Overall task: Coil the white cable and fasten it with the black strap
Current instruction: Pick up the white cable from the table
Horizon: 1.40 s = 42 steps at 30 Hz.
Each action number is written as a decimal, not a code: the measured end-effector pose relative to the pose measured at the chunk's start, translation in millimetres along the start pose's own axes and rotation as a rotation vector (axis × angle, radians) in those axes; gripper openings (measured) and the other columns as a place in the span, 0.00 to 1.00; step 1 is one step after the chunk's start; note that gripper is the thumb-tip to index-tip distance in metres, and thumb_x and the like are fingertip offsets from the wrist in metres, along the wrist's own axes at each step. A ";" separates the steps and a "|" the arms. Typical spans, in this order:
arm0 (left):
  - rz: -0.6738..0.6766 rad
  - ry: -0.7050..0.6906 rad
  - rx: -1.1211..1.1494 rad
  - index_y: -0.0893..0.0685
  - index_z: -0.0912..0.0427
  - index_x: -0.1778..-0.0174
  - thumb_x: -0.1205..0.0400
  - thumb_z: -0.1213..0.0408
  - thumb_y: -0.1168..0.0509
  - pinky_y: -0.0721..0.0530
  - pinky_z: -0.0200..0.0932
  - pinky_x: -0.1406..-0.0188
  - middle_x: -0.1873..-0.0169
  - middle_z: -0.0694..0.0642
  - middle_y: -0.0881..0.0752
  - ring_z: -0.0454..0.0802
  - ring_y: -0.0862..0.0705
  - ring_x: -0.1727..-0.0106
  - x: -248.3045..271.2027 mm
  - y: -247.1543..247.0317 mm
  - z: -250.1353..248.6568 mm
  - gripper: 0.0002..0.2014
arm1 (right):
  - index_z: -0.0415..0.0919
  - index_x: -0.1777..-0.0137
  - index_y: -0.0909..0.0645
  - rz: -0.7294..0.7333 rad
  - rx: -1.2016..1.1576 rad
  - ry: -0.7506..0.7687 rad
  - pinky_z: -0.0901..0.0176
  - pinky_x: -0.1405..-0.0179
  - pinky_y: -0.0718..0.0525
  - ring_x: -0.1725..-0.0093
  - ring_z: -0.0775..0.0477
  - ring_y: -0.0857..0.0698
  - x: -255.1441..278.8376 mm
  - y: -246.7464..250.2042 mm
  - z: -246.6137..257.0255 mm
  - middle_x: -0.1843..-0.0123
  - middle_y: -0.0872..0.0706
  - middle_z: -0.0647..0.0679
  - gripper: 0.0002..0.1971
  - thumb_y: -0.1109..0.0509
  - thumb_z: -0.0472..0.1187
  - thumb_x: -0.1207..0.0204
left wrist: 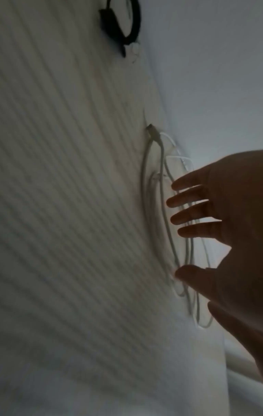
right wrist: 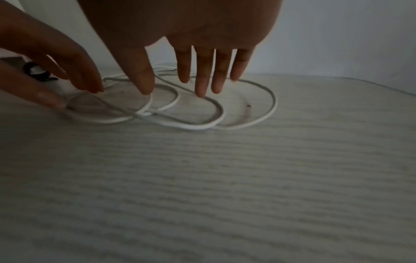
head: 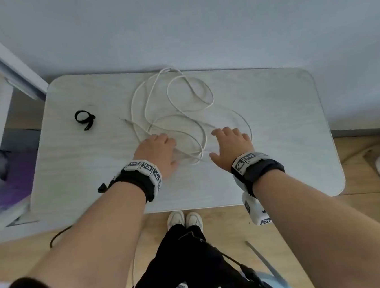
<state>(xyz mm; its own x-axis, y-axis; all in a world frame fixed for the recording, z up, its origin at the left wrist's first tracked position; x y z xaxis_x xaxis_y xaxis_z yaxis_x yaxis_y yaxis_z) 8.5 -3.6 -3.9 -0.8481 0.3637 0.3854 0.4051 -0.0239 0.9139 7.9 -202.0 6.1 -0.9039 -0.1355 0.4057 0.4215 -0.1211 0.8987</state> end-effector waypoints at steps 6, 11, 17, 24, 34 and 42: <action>0.016 -0.022 -0.008 0.26 0.56 0.33 0.22 0.50 0.38 0.26 0.51 0.41 0.36 0.57 0.24 0.58 0.25 0.36 6.9 -18.3 2.9 0.23 | 0.45 0.29 0.35 0.020 0.006 0.006 0.45 0.31 0.32 0.31 0.40 0.28 1.0 -15.5 4.9 0.31 0.26 0.44 0.28 0.35 0.52 0.27; -0.057 -0.027 0.026 0.24 0.57 0.36 0.22 0.52 0.38 0.26 0.51 0.43 0.39 0.57 0.22 0.58 0.24 0.38 4.2 -14.2 8.0 0.20 | 0.45 0.29 0.35 -0.013 0.002 0.004 0.45 0.31 0.32 0.31 0.40 0.28 -2.0 -13.5 5.6 0.31 0.26 0.44 0.28 0.35 0.52 0.28; -0.184 0.122 0.034 0.21 0.59 0.36 0.23 0.69 0.38 0.26 0.54 0.46 0.41 0.62 0.22 0.62 0.23 0.42 -16.1 4.9 20.6 0.18 | 0.45 0.30 0.34 -0.041 -0.013 0.013 0.45 0.31 0.33 0.31 0.40 0.28 -4.2 -7.9 6.5 0.31 0.25 0.45 0.27 0.35 0.52 0.28; -0.100 0.062 -0.110 0.18 0.61 0.45 0.23 0.75 0.40 0.27 0.53 0.45 0.45 0.62 0.22 0.61 0.25 0.42 -30.6 3.2 22.3 0.13 | 0.45 0.30 0.34 -0.078 -0.035 0.016 0.45 0.31 0.33 0.31 0.41 0.28 -6.4 -5.5 5.8 0.31 0.25 0.45 0.27 0.35 0.51 0.28; -0.146 -0.068 0.247 0.14 0.62 0.47 0.18 0.62 0.37 0.24 0.51 0.45 0.50 0.61 0.14 0.60 0.21 0.45 -29.9 65.1 31.4 0.10 | 0.47 0.31 0.30 -0.200 -0.212 -0.007 0.47 0.30 0.34 0.31 0.42 0.28 -10.1 35.3 10.2 0.32 0.23 0.47 0.20 0.41 0.49 0.22; -0.323 -0.014 0.720 0.12 0.59 0.60 0.18 0.65 0.37 0.20 0.38 0.62 0.66 0.53 0.15 0.47 0.19 0.69 -24.4 174.6 23.1 0.09 | 0.44 0.39 0.24 -0.338 -0.439 0.072 0.46 0.39 0.27 0.39 0.39 0.23 -15.1 109.9 32.0 0.39 0.17 0.44 0.15 0.47 0.48 0.18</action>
<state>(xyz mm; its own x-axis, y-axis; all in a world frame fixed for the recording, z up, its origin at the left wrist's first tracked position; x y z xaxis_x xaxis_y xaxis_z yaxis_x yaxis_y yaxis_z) 107.8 4.8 143.4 -0.9590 0.2617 0.1085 0.2648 0.6920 0.6715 65.5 -181.7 104.0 -0.9933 -0.0831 0.0805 0.1136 -0.5658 0.8167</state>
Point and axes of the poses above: each hand's wrist, its own x-axis away from the middle knuckle, its own y-axis out of the back of the hand, z = x × y, the point moved 1 cm from there along -x, towards the middle knuckle
